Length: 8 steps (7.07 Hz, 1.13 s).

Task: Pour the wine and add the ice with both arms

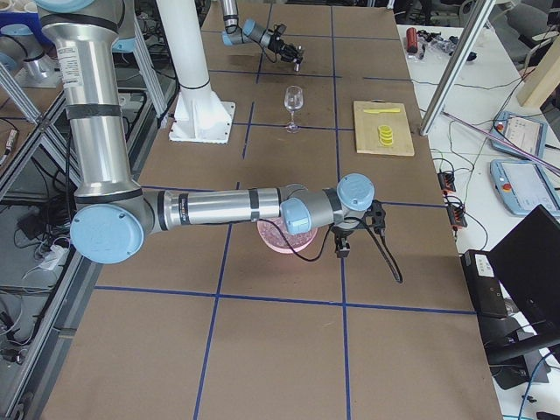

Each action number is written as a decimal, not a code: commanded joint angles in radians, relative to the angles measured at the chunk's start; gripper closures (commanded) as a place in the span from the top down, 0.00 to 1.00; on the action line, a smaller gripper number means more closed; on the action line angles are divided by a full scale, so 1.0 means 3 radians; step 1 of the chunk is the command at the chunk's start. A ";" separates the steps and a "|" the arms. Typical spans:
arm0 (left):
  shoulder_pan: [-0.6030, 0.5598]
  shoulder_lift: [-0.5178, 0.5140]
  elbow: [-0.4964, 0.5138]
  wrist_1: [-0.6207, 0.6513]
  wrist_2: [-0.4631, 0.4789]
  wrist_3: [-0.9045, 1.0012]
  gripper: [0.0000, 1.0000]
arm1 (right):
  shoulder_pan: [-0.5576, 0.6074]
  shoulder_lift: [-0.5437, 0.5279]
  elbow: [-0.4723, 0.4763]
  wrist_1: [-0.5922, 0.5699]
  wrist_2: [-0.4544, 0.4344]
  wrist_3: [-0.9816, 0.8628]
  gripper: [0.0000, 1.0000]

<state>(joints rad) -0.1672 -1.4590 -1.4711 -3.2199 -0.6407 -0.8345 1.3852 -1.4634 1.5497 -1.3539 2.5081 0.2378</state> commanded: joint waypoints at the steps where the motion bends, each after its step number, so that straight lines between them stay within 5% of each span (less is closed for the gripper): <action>1: -0.0005 0.0016 0.0000 -0.0010 -0.0027 0.0000 0.78 | 0.0000 -0.0005 0.0004 -0.0002 0.0000 0.0000 1.00; 5: -0.0020 0.0695 -0.0618 0.0097 -0.0477 0.0082 0.91 | 0.0000 -0.0005 -0.0022 -0.0002 0.0000 0.0000 1.00; 8: -0.0036 0.0919 -0.0710 0.0159 -0.0818 0.0087 0.91 | 0.0000 0.0000 -0.0017 -0.0002 0.0000 0.0000 1.00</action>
<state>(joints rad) -0.1754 -1.2306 -1.6641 -3.1808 -0.8390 -0.8090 1.3852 -1.4640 1.5434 -1.3545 2.5080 0.2378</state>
